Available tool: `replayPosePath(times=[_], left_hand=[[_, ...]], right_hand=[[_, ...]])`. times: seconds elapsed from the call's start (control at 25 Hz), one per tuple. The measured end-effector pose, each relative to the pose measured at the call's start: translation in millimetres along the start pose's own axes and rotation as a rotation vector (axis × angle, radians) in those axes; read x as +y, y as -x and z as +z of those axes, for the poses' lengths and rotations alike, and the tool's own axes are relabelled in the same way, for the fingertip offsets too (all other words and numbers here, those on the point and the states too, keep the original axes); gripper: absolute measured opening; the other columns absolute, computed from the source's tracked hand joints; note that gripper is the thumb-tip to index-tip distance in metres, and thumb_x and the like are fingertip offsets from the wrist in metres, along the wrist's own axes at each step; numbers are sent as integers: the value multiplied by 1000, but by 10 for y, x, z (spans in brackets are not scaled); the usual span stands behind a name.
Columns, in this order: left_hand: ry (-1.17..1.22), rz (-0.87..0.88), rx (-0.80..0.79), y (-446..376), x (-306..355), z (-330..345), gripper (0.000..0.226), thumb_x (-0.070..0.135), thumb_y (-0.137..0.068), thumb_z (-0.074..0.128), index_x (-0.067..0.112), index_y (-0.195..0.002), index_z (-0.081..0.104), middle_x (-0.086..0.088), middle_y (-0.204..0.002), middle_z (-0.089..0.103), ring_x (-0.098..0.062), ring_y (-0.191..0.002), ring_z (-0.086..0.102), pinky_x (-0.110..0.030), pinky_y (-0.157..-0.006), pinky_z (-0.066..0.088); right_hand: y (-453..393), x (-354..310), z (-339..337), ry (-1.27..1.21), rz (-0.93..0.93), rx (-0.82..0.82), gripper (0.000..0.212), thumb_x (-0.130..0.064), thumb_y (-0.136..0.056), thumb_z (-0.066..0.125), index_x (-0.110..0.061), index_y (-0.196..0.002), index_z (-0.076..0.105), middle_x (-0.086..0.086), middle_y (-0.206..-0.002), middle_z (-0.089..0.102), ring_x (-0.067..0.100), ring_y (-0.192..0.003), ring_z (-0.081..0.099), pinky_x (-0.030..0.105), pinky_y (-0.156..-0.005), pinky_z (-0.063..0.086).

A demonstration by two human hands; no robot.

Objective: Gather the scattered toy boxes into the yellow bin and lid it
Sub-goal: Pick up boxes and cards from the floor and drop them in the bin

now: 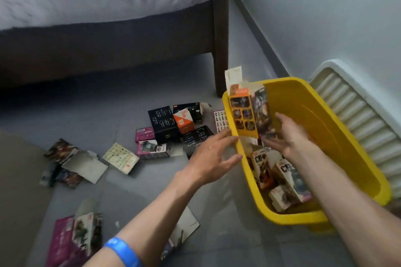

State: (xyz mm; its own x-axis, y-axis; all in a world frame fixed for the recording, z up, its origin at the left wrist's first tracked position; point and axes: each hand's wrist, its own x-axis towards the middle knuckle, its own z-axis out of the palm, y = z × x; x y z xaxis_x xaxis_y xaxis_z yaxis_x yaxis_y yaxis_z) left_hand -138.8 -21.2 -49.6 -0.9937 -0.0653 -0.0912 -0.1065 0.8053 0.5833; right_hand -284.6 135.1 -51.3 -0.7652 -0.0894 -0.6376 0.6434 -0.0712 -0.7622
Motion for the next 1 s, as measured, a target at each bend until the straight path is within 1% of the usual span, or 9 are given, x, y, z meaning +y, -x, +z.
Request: replayPosePath(times=[0.12,0.24,0.36,0.48,0.64,0.72,0.8,0.88,1.0], left_hand=[[-167,83,-45,61,-90,36,55,46,-96,52,37,-148,37,-2,-163,17,-25,-147,18,-51,-116,27],[-417,246,-33,56,-88,119,53,34,-89,60,29,-141,48,-8,-159,27,-30,-148,15,-51,-116,21],[-499,297,57,43,-54,126,45,42,-85,63,28,-128,57,-5,-144,47,-32,-139,30,-51,-114,26],[-485,298,87,127,-179,77,44,48,-84,64,31,-125,59,-1,-140,51,-30,-134,36,-48,-111,30],[-453,308,82,171,-204,93,43,50,-84,59,31,-123,60,-1,-139,53,-31,-135,37,-48,-109,35],[-414,346,94,113,-131,123,40,47,-83,67,29,-119,62,-3,-133,56,-32,-132,41,-47,-103,42],[-387,356,115,84,-107,144,39,45,-81,72,29,-116,64,-2,-130,58,-31,-128,42,-45,-97,47],[-391,360,133,91,-155,167,39,46,-81,71,30,-115,63,-1,-131,57,-30,-129,41,-46,-98,46],[-316,318,131,183,-242,267,54,40,-83,70,32,-133,52,-2,-149,44,-30,-135,36,-47,-103,43]], right_hand=[[228,337,157,505,-507,97,52,-43,-87,64,-28,-134,46,3,-124,60,22,-104,58,41,-84,49],[292,450,353,1026,-1143,137,51,-37,-86,64,-22,-133,48,8,-132,55,28,-114,51,45,-94,44],[90,284,418,1458,-928,62,49,-41,-93,53,-22,-138,49,8,-153,41,35,-139,32,53,-108,33],[-137,103,119,1804,-793,145,64,-38,-90,60,-27,-147,34,6,-162,22,42,-142,23,57,-107,35],[-284,-56,-117,1793,-612,163,65,-27,-86,66,-23,-145,38,12,-152,37,40,-122,50,53,-93,51],[-345,-57,-147,1716,-540,28,67,-25,-85,69,-23,-146,42,11,-150,44,36,-125,51,48,-100,49],[-342,-19,-194,1552,-428,-161,78,-17,-85,68,-24,-154,32,6,-162,27,33,-139,40,43,-111,39],[-300,63,-224,1532,-487,-81,74,-17,-88,62,-25,-154,29,4,-164,21,36,-138,39,47,-110,37],[-26,192,7,1532,-867,241,49,-25,-92,55,-15,-140,48,14,-145,48,42,-118,52,52,-96,44]])
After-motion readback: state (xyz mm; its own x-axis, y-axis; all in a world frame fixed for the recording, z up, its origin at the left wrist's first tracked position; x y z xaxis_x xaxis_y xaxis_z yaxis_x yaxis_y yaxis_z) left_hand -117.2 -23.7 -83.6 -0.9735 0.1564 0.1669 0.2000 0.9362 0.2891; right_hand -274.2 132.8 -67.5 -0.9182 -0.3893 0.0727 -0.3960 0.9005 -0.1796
